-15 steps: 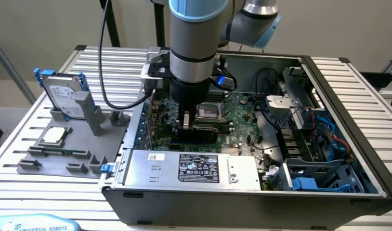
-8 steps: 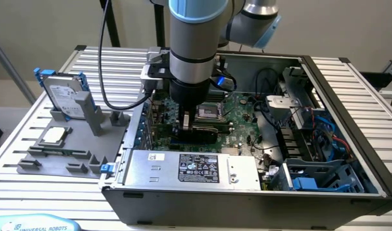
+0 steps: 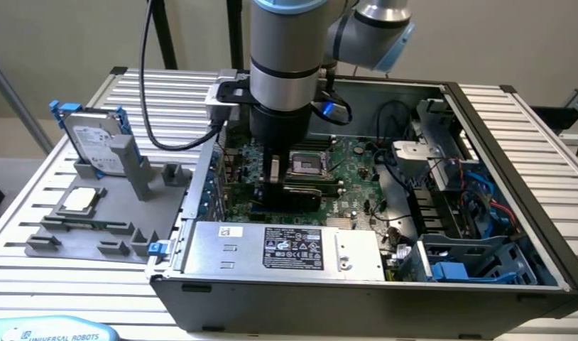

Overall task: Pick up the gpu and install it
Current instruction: 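Press down on the gpu until it lock into place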

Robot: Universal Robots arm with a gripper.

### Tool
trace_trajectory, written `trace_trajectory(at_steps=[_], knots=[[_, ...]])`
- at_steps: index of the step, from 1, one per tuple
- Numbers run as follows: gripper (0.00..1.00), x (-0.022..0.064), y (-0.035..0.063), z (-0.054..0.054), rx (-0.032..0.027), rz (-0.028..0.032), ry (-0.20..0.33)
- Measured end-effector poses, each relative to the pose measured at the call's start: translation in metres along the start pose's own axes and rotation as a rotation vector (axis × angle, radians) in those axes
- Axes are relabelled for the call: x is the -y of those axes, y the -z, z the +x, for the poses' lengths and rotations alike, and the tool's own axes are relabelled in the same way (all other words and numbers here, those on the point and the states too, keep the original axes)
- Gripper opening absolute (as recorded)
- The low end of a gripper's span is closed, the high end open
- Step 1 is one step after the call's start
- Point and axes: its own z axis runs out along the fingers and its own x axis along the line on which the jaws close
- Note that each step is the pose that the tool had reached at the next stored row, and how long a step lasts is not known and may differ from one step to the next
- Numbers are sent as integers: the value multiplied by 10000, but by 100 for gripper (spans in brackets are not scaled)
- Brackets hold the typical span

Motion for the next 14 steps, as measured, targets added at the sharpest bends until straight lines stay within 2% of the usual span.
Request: trace_trajectory(at_steps=[8, 14], knots=[[35, 6, 346, -13, -3, -13, -1], [35, 8, 357, -14, 1, -22, -1]])
